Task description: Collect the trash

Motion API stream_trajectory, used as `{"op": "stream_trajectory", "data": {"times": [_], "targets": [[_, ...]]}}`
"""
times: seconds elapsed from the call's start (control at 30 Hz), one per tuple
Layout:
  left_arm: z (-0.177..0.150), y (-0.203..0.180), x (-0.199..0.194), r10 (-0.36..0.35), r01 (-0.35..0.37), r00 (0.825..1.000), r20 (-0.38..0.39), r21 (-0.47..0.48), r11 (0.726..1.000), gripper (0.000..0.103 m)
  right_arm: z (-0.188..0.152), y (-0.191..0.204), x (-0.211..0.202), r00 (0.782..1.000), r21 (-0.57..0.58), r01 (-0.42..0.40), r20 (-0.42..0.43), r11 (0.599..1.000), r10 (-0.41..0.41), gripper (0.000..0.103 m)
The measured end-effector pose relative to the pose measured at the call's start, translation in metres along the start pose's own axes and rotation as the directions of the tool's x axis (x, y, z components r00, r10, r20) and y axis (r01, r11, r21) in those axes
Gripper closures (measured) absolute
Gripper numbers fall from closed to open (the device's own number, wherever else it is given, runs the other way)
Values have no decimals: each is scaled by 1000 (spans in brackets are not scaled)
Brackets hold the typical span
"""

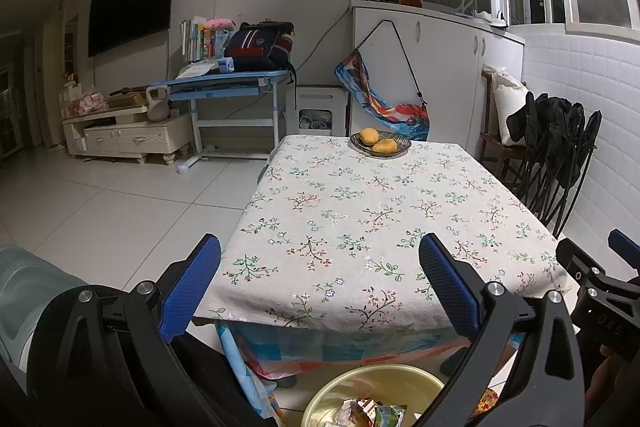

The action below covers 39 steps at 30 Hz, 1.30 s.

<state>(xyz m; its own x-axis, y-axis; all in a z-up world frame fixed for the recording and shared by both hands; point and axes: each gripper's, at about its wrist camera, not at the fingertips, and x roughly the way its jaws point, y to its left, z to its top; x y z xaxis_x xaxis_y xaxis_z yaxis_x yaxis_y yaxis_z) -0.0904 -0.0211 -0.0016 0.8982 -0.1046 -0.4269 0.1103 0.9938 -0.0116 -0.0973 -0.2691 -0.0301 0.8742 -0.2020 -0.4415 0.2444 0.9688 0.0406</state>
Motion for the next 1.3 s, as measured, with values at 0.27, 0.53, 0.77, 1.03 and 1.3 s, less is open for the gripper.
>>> {"op": "stream_trajectory", "data": {"times": [0.27, 0.53, 0.77, 1.03, 1.3], "targets": [[-2, 0, 1, 1, -1, 1000, -10, 3, 1000, 7, 0, 1, 0, 1000, -2, 0, -6, 1000, 0, 7], [-2, -1, 2, 18, -18, 1000, -9, 14, 1000, 7, 0, 2, 1, 1000, -3, 0, -7, 1000, 0, 7], [-1, -2, 1, 38, -38, 999, -9, 27, 999, 7, -1, 6, 3, 1000, -13, -5, -11, 1000, 5, 7], [10, 2, 7, -32, 32, 998, -45, 2, 999, 7, 7, 11, 19, 998, -3, -54, -45, 999, 54, 7], [36, 22, 39, -40, 41, 991, -128, 9, 999, 7, 31, 13, 54, 986, -11, -117, -117, 993, 115, 7]]}}
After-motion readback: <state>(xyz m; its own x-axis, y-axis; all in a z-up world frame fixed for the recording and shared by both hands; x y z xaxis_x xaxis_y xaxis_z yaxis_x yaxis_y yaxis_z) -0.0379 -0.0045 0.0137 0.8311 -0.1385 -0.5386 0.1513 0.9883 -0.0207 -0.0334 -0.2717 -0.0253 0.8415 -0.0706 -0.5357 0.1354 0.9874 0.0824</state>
